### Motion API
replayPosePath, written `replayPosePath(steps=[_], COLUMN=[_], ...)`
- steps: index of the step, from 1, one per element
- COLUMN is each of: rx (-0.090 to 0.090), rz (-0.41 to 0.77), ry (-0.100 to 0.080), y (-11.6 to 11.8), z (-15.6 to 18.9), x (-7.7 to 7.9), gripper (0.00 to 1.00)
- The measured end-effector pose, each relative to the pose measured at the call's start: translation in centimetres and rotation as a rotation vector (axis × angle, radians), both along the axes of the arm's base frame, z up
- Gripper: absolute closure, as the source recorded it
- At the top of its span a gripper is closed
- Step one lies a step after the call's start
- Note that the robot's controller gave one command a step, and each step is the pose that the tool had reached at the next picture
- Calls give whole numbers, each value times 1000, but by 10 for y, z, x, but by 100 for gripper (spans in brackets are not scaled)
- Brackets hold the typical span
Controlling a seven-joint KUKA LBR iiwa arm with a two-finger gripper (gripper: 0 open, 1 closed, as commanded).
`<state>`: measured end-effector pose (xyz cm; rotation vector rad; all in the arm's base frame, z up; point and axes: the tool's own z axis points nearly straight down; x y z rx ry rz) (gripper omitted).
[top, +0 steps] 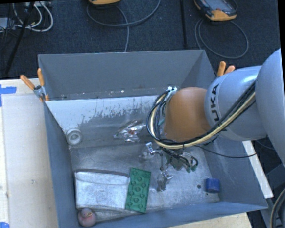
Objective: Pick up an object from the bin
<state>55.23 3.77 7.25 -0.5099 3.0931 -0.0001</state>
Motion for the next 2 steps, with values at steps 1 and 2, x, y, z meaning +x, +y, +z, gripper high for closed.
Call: replayPosePath(steps=[1, 2], rx=[2, -1], rz=[-50, 102], ry=[5, 3], y=[46, 54], z=[45, 0], x=[-21, -16], gripper=[0, 0])
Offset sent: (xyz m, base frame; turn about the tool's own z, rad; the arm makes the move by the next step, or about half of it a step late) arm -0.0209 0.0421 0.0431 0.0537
